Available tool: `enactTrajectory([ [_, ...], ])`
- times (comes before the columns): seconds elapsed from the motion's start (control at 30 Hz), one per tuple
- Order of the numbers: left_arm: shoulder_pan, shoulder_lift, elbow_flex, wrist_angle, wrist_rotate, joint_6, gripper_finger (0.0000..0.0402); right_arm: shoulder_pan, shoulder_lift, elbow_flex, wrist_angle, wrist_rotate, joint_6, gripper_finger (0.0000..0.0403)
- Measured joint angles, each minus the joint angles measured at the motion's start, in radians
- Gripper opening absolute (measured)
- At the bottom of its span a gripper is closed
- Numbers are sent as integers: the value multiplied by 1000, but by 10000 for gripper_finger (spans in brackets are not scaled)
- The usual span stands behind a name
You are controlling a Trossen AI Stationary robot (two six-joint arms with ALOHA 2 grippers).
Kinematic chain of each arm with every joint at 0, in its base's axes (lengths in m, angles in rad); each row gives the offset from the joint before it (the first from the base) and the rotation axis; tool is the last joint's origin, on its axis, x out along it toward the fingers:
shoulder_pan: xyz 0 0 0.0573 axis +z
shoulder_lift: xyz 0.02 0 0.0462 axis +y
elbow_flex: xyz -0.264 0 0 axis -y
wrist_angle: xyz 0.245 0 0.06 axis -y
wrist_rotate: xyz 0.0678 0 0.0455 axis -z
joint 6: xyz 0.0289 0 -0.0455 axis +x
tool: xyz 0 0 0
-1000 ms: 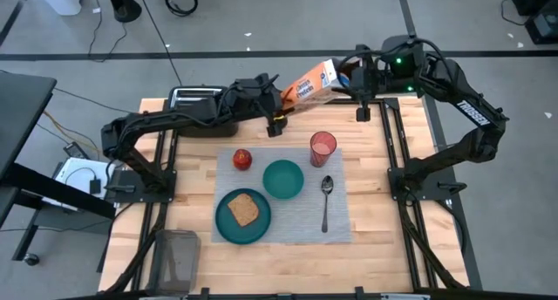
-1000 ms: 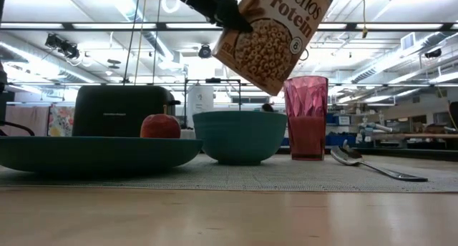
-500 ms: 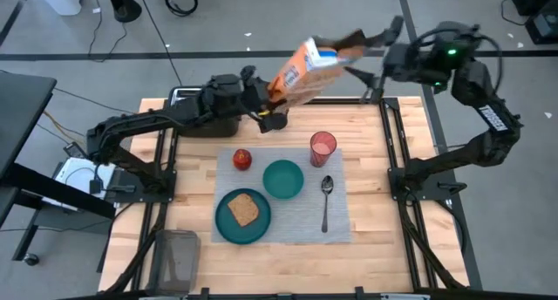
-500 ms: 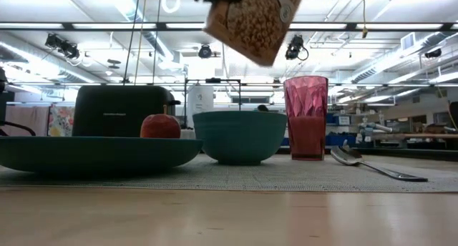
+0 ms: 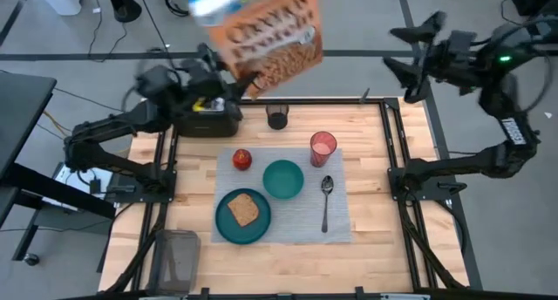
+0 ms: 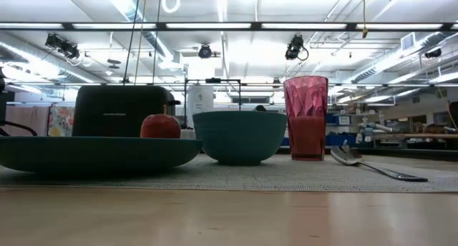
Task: Arrange a breakfast setting
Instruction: Pour the cereal from the orange cereal box into the dark green bowl
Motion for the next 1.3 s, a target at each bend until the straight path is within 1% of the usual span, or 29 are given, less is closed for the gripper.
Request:
enactTrajectory([
  [0.07, -16, -9, 0, 87, 23, 0, 219, -4, 9, -82, 99, -70, 107, 304],
  [0.17, -36, -10, 0, 197, 63, 1, 219, -5, 37, -217, 311, -162, 255, 313],
  [0.3, -55, -10, 0, 301, 113, 1, 219, 11, 109, -368, 710, -210, 490, 337],
  [0.4, -67, -8, 0, 317, 114, 0, 219, 42, 203, -415, 989, -226, 636, 365],
  [0.47, -74, -3, 0, 310, 110, 0, 219, 70, 267, -415, 1135, -225, 680, 383],
  [0.53, -80, 11, 0, 318, 108, 0, 219, 91, 317, -395, 1235, -219, 689, 395],
  [0.6, -82, 14, -1, 304, 108, -3, 219, 109, 361, -366, 1291, -213, 705, 397],
  [0.63, -82, 24, -1, 322, 108, -7, 219, 116, 381, -352, 1306, -213, 710, 395],
  [0.77, -79, 48, 2, 353, 100, -11, 219, 141, 439, -296, 1335, -219, 711, 392],
  [0.9, -78, 81, 3, 421, 99, -28, 219, 151, 460, -256, 1348, -211, 708, 394],
  [1.13, -77, 101, 0, 505, 89, -50, 219, 142, 457, -250, 1298, -197, 681, 394],
  [1.3, -77, 104, -2, 515, 88, -53, 219, 133, 460, -251, 1289, -140, 665, 394],
])
